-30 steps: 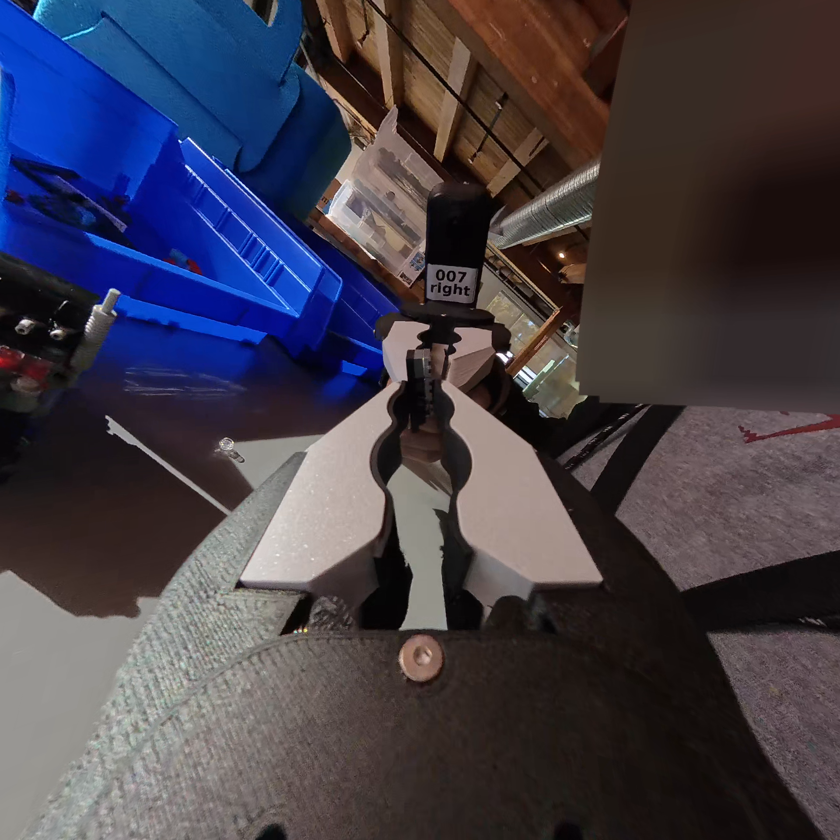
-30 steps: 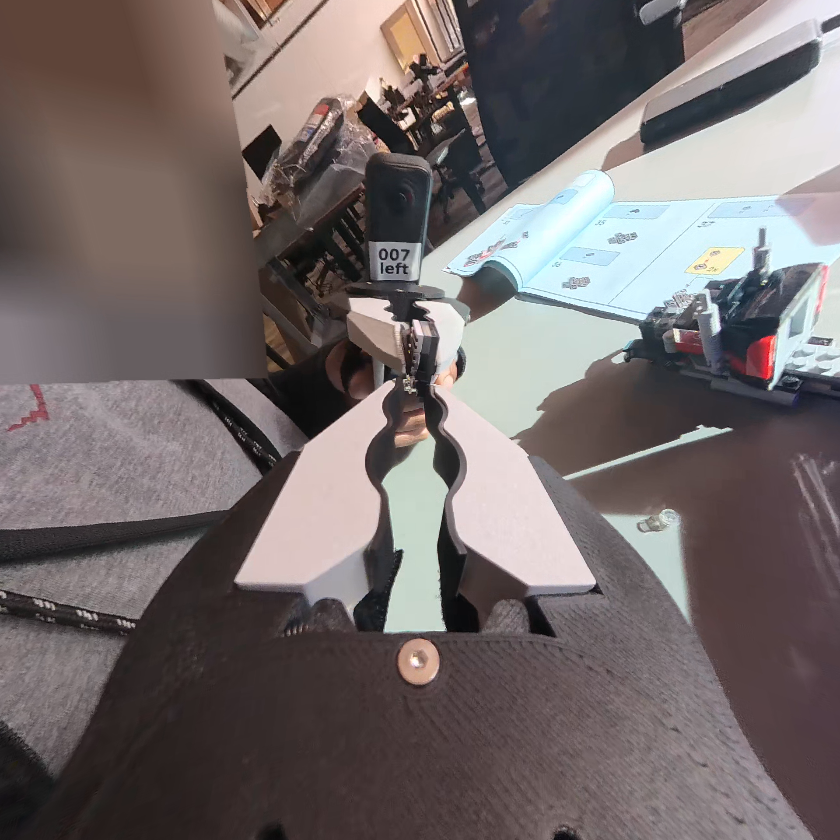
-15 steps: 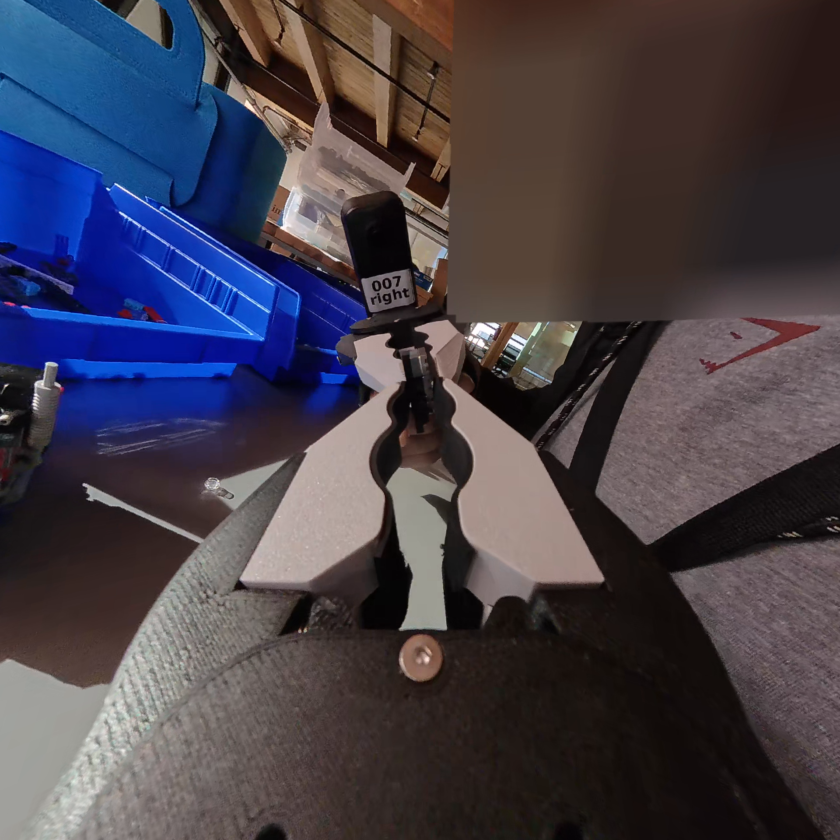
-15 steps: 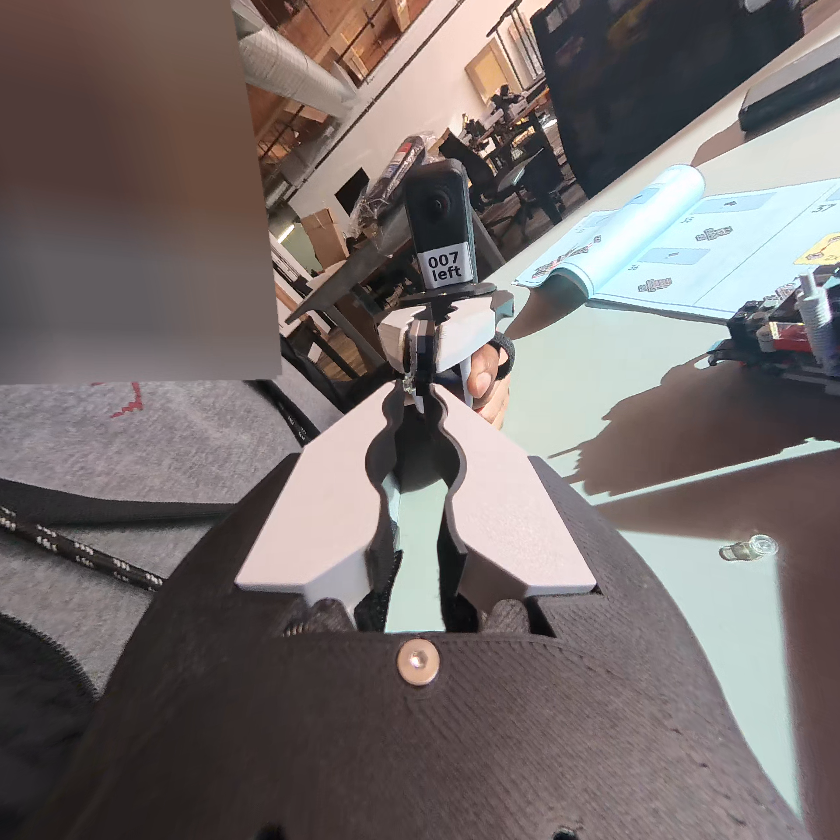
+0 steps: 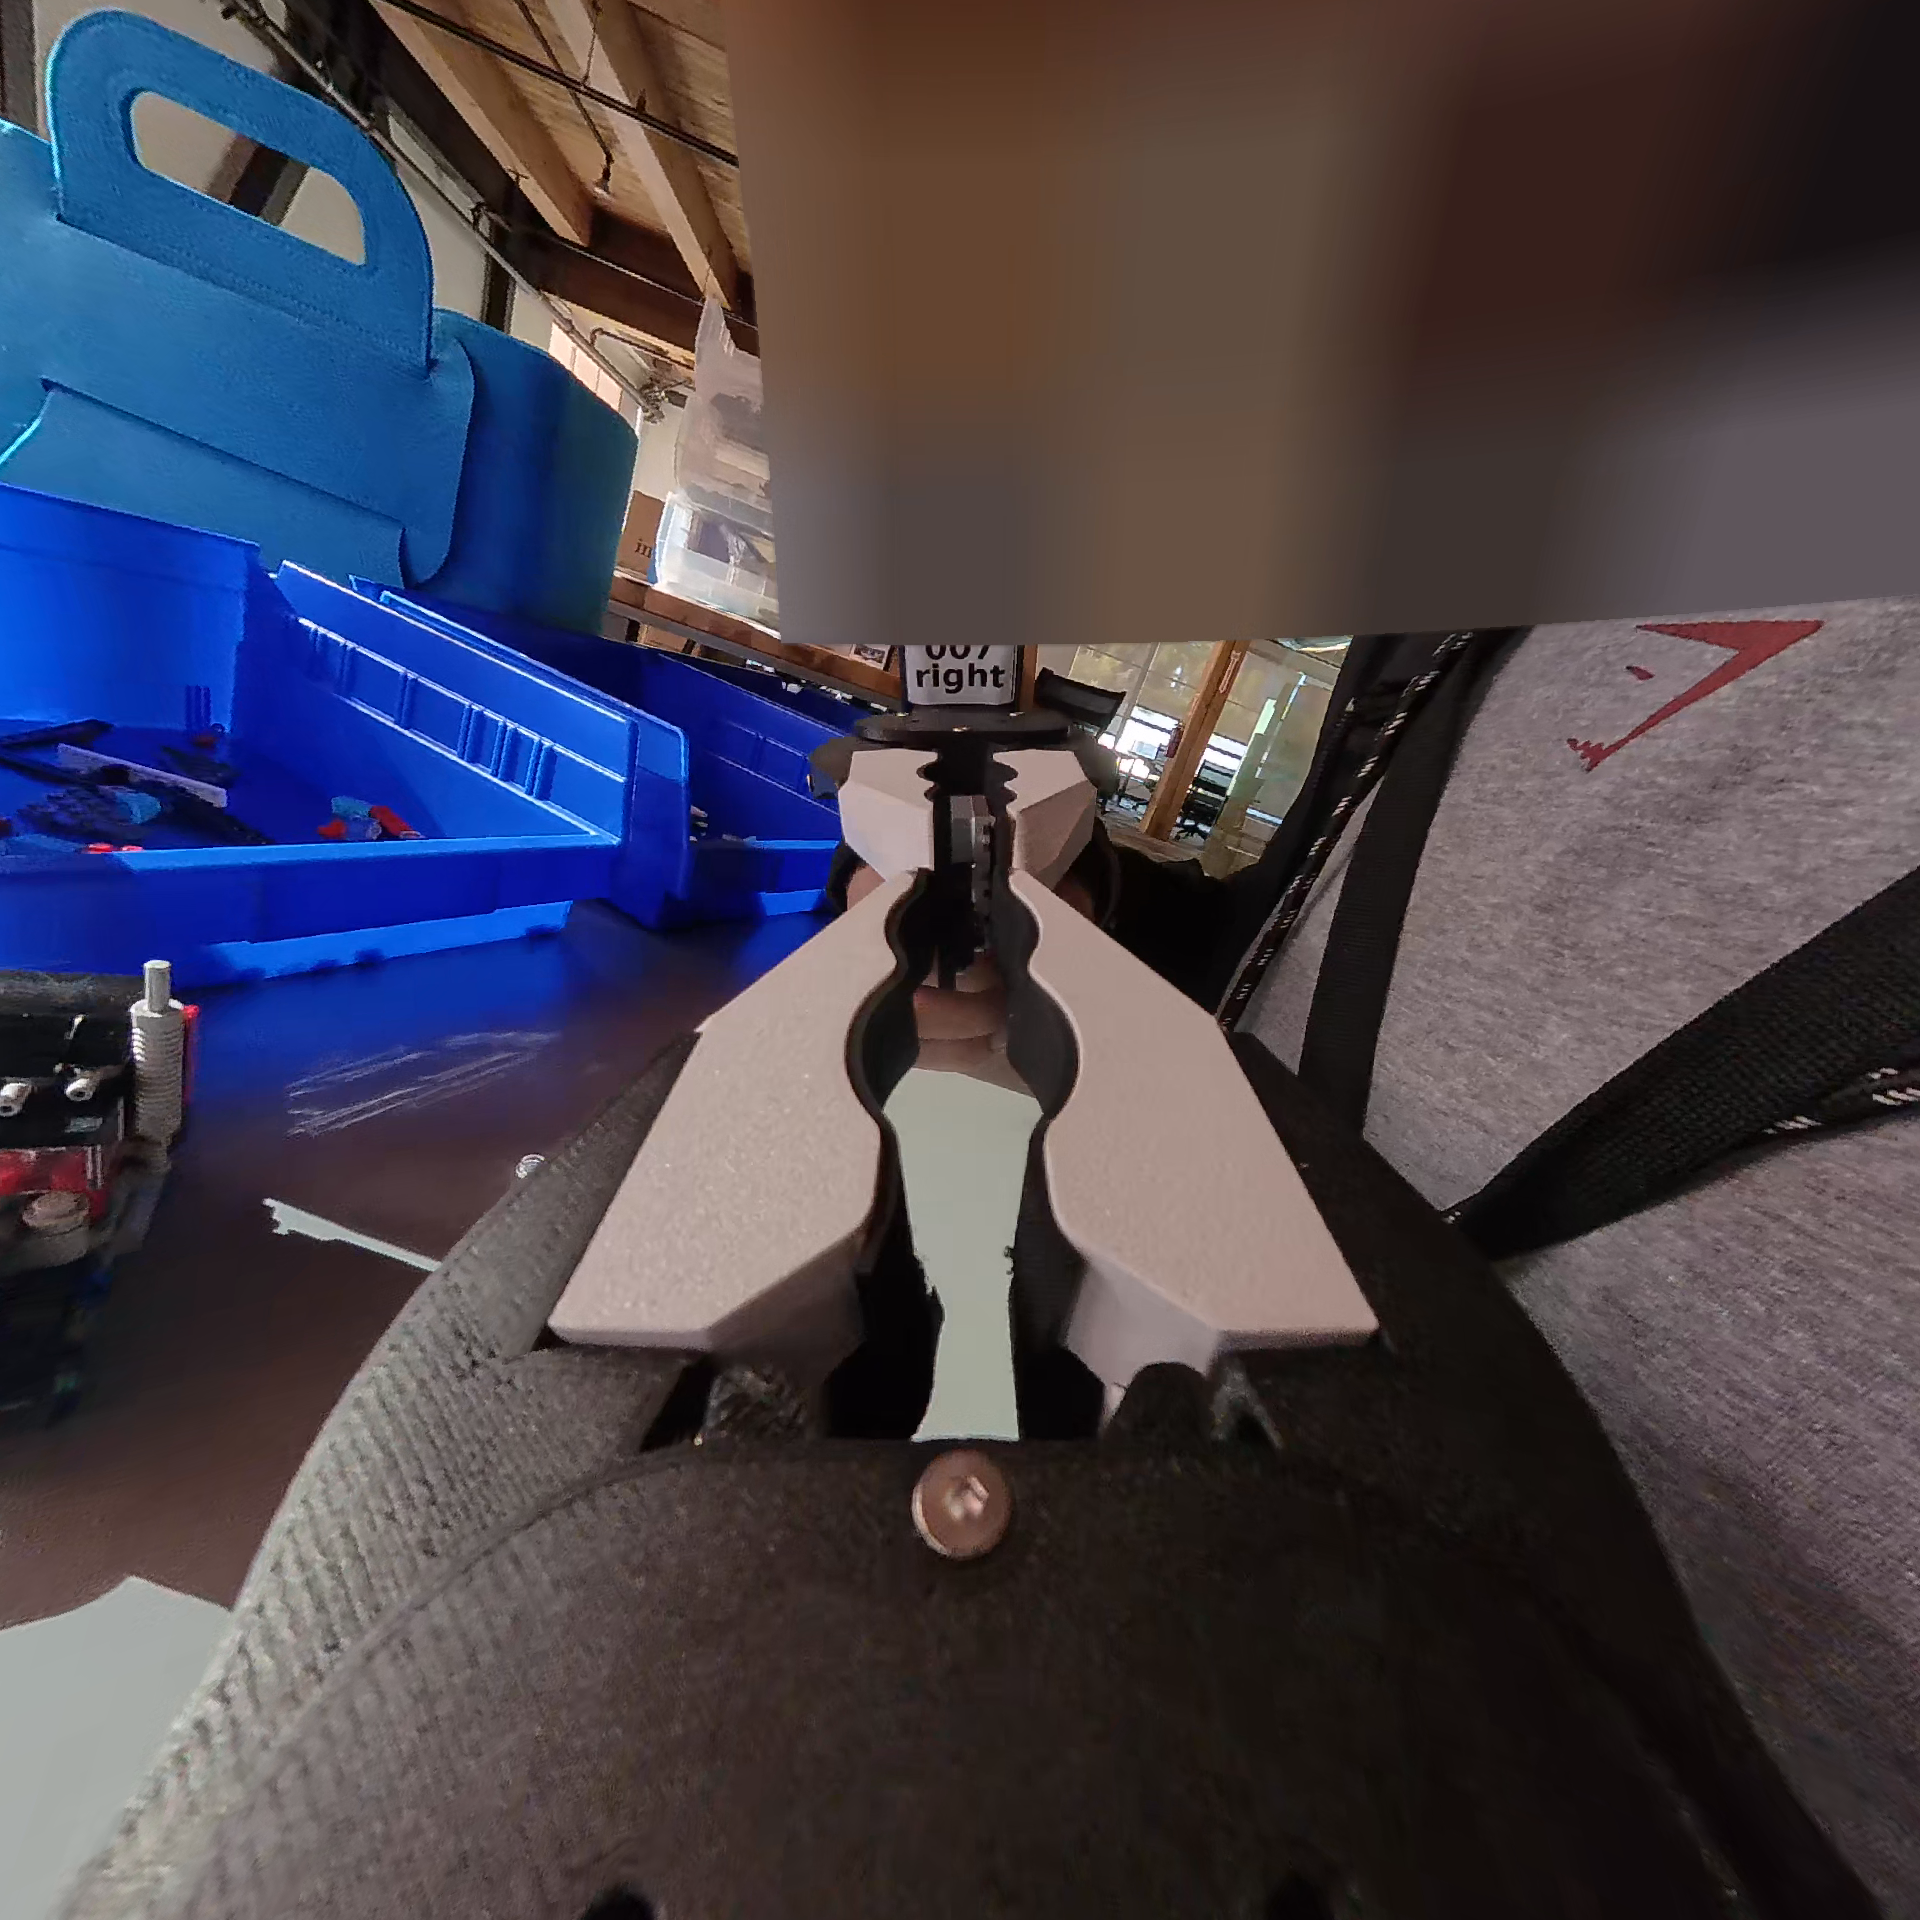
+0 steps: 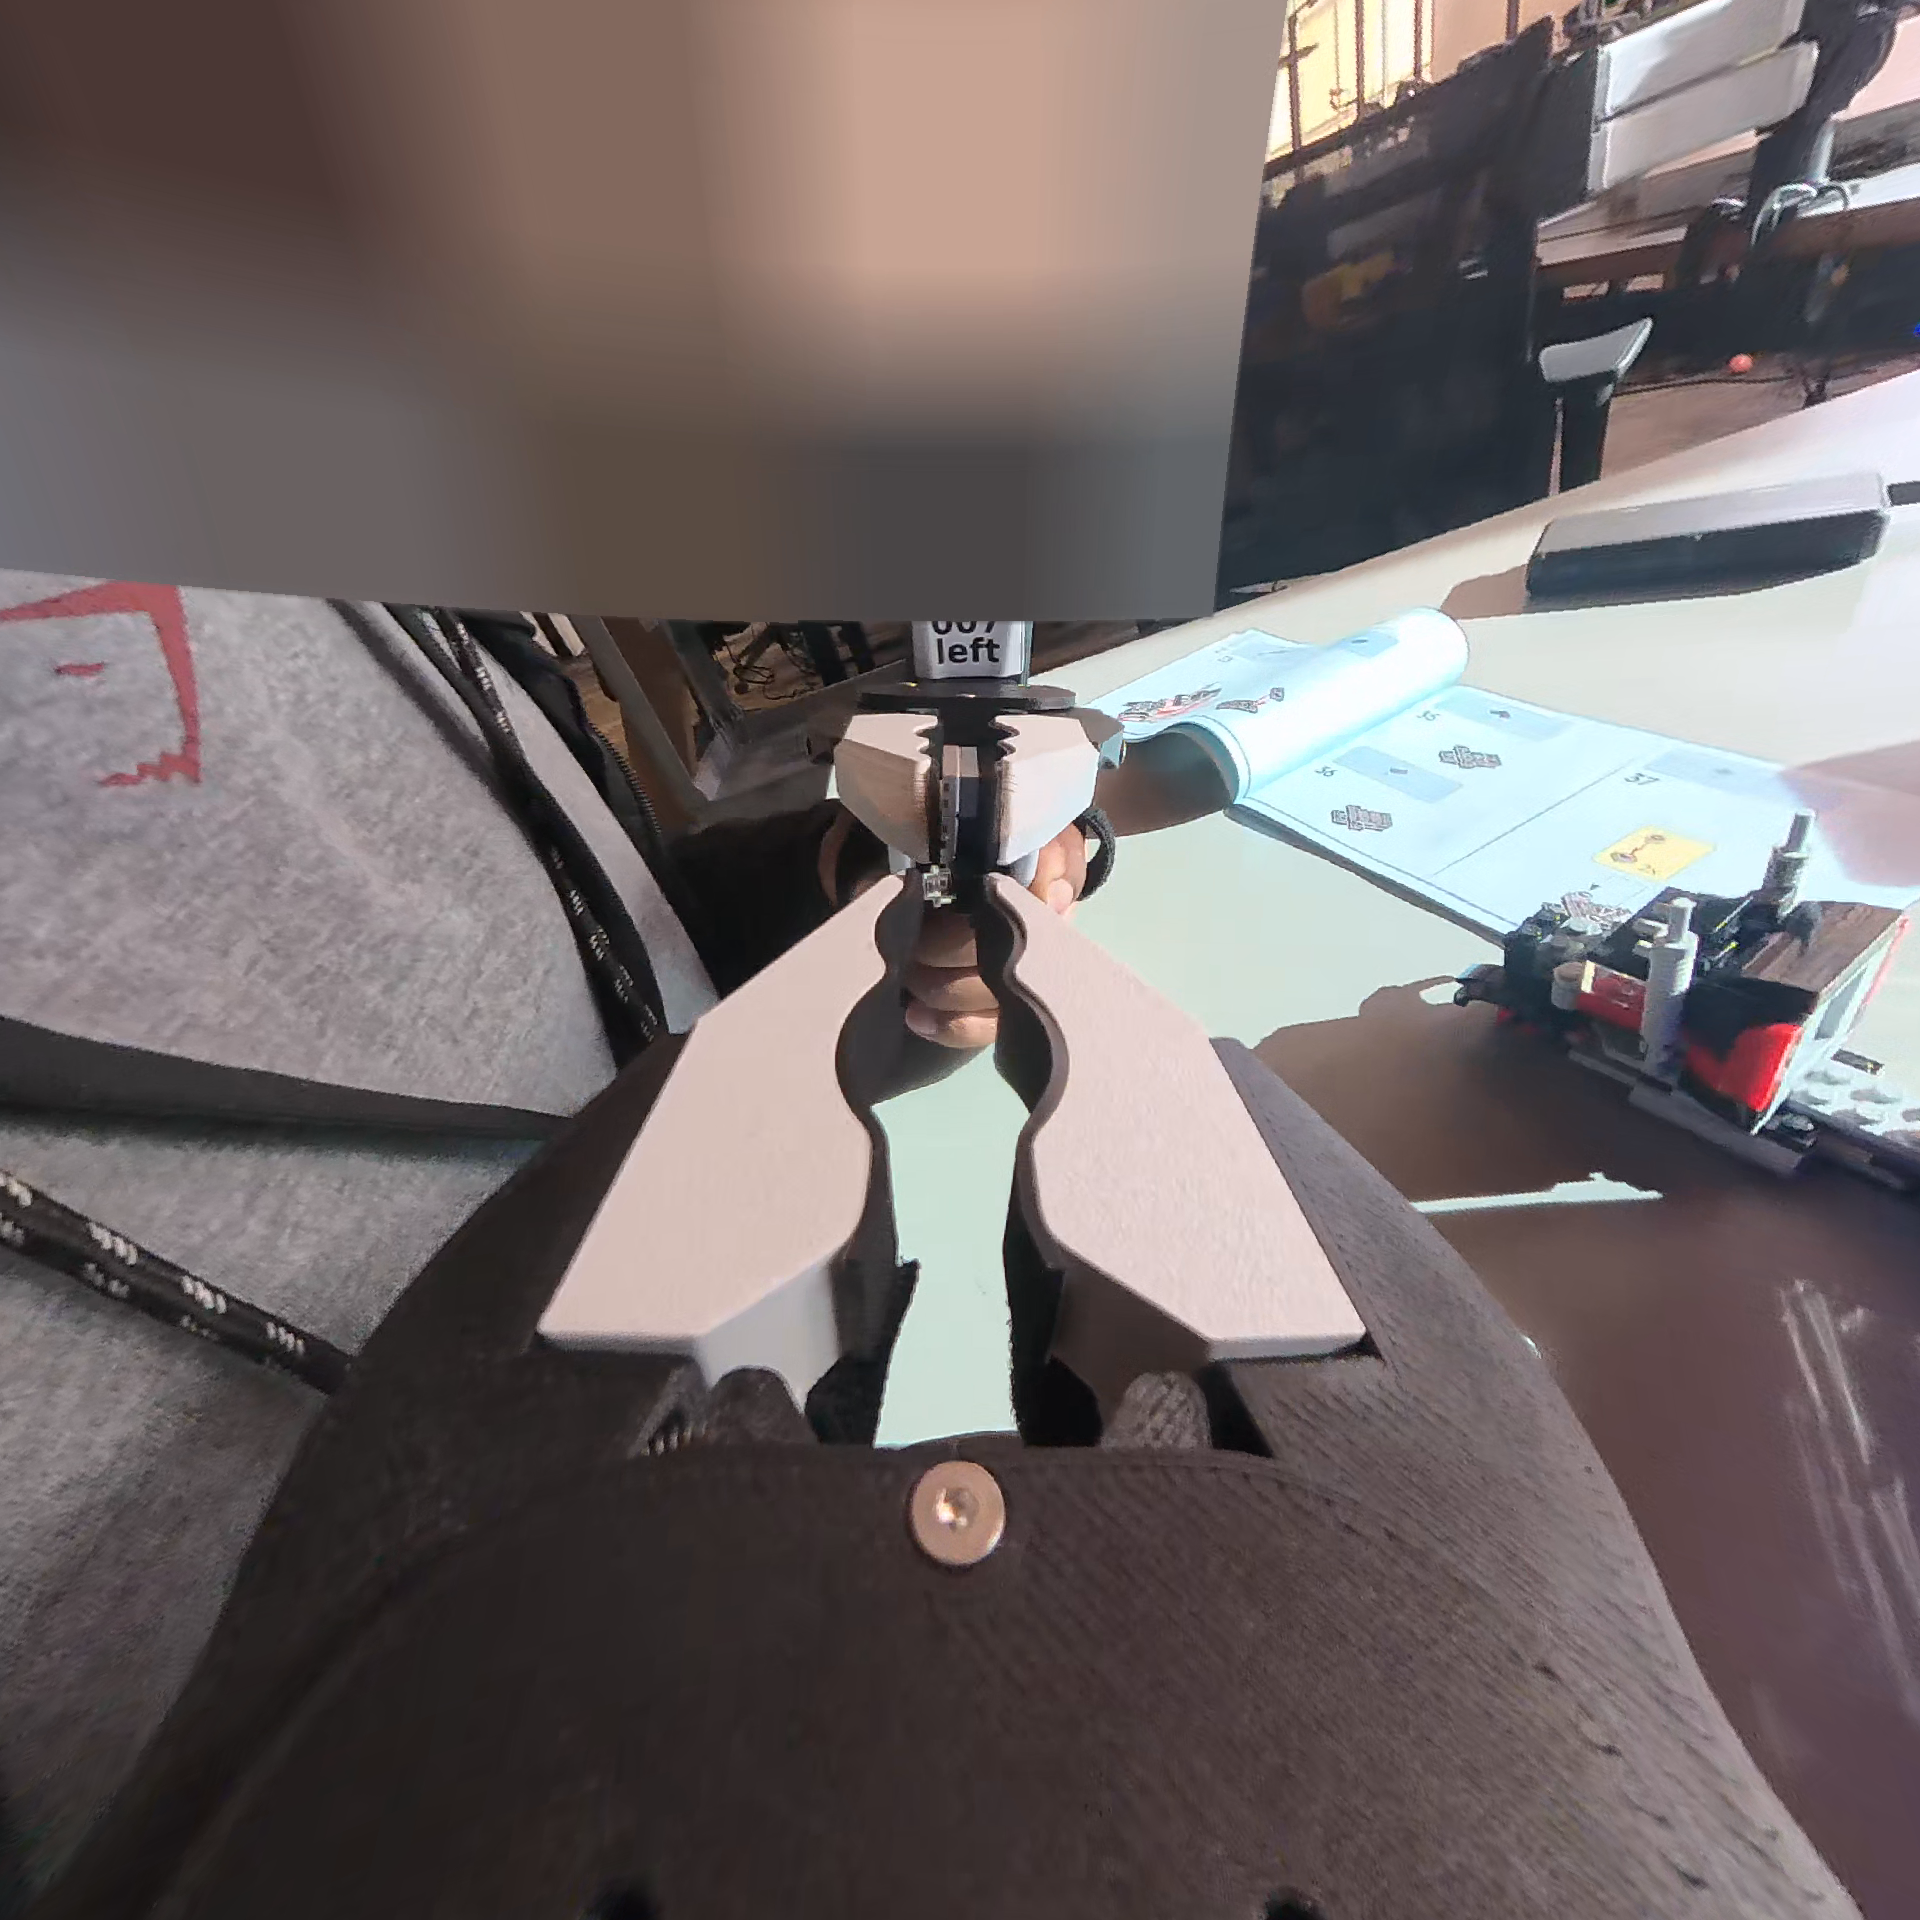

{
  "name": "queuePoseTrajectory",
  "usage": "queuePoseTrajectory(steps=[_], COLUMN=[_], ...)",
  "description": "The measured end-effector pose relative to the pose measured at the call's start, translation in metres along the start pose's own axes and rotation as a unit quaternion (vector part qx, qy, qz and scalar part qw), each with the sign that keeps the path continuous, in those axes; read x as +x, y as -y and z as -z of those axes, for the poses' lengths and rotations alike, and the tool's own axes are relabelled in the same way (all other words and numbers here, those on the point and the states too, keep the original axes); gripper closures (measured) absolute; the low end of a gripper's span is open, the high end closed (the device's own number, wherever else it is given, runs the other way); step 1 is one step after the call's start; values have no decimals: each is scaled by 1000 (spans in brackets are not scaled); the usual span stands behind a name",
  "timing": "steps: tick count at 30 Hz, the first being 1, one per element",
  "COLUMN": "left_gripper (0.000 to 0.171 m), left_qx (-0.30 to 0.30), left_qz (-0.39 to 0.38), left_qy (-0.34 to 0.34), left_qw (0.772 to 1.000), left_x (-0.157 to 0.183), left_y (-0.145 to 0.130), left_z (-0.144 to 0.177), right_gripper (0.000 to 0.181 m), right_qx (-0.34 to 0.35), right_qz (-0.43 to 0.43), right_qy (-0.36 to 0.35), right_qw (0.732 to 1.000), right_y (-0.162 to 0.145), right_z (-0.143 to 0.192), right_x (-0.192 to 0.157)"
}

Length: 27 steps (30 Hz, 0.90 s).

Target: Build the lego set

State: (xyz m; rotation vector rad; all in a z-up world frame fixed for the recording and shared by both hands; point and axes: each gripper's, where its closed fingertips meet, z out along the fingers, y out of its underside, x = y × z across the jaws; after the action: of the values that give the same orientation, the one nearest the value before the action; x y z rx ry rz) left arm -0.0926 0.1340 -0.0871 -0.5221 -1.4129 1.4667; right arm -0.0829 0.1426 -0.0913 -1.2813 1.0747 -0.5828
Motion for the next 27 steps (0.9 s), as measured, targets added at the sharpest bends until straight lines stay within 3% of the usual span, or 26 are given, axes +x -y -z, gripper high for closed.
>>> queuePoseTrajectory(steps=[27], left_gripper=[161], left_qx=[-31], left_qz=[-35], left_qy=[-7], left_qw=[999], left_x=[6], left_y=[-7], left_z=[1], right_gripper=[171], right_qx=[-5], right_qz=[-31], right_qy=[36], right_qw=[999], right_y=[-7], right_z=[6], right_x=[-5])
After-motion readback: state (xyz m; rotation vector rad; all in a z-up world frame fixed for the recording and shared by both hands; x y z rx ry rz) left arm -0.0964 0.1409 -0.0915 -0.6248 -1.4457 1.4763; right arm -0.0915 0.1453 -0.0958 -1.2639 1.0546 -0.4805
